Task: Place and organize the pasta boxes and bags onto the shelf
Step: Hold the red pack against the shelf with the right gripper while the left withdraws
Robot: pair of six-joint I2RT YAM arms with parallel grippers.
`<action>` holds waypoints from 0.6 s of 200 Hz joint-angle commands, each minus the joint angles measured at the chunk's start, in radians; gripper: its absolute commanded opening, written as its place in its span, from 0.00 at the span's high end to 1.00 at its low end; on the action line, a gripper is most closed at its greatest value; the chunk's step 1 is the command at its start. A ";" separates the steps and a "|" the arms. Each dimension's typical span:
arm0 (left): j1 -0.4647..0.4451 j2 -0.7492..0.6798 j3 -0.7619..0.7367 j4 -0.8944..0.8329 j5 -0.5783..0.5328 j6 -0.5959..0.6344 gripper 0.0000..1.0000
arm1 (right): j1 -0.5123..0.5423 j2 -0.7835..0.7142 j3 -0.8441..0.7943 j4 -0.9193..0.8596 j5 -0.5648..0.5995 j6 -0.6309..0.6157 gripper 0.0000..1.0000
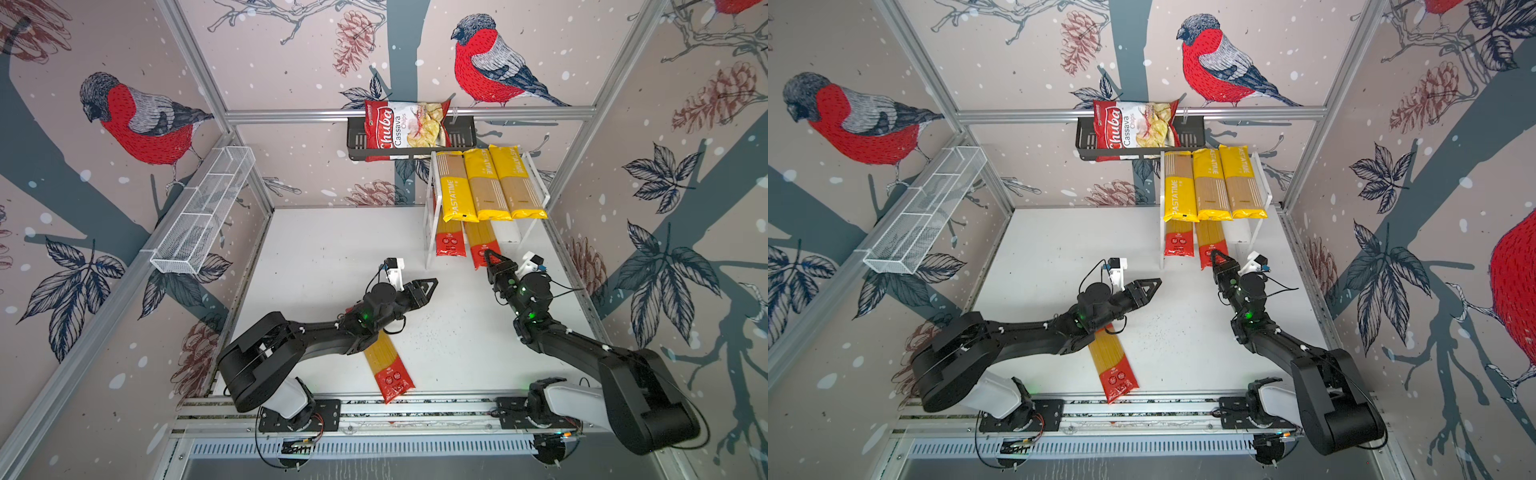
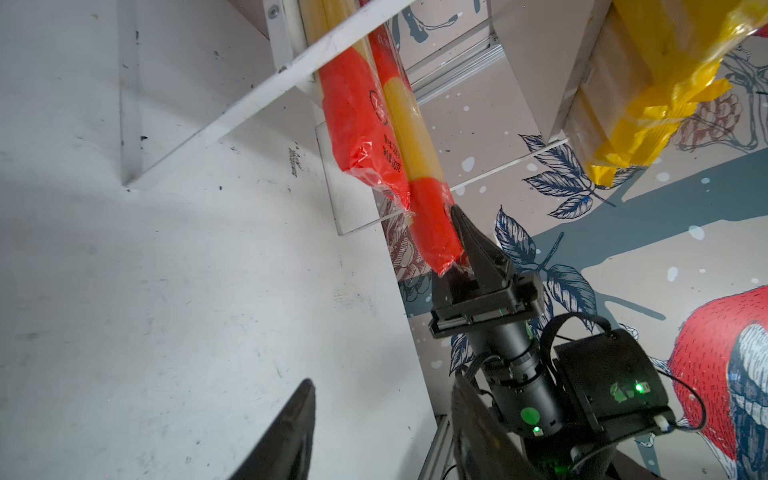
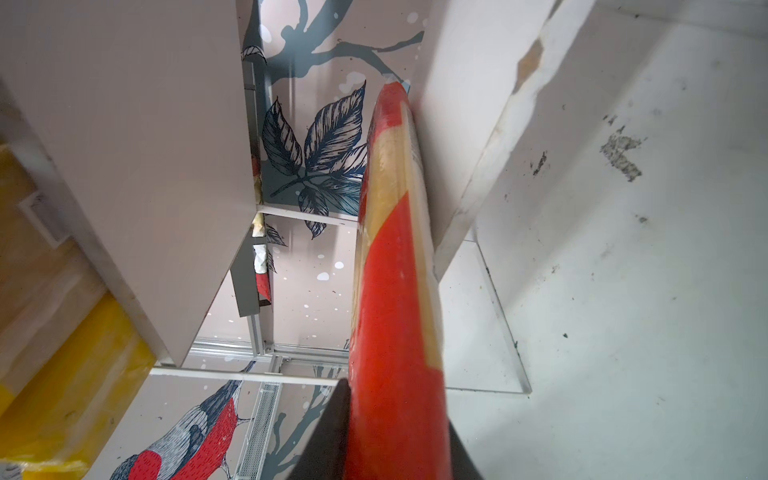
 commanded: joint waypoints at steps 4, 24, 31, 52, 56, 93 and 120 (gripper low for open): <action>-0.003 -0.033 -0.033 -0.036 -0.050 0.042 0.48 | 0.019 0.061 0.034 0.144 0.011 0.016 0.64; -0.003 -0.053 -0.047 -0.041 -0.060 0.040 0.48 | 0.017 0.088 0.032 0.150 -0.019 0.020 0.51; -0.003 -0.059 -0.040 -0.059 -0.059 0.051 0.48 | 0.013 0.087 0.021 0.157 -0.029 0.025 0.47; -0.003 -0.066 -0.040 -0.082 -0.067 0.065 0.48 | -0.002 0.054 -0.021 0.149 -0.055 0.021 0.42; -0.004 -0.066 -0.044 -0.077 -0.069 0.063 0.48 | -0.006 0.047 -0.026 0.141 -0.064 0.016 0.41; -0.004 -0.066 -0.057 -0.077 -0.065 0.060 0.48 | -0.015 -0.015 -0.054 0.072 -0.108 -0.031 0.41; -0.003 -0.065 -0.067 -0.069 -0.064 0.051 0.48 | -0.018 -0.049 -0.040 0.040 -0.108 -0.061 0.46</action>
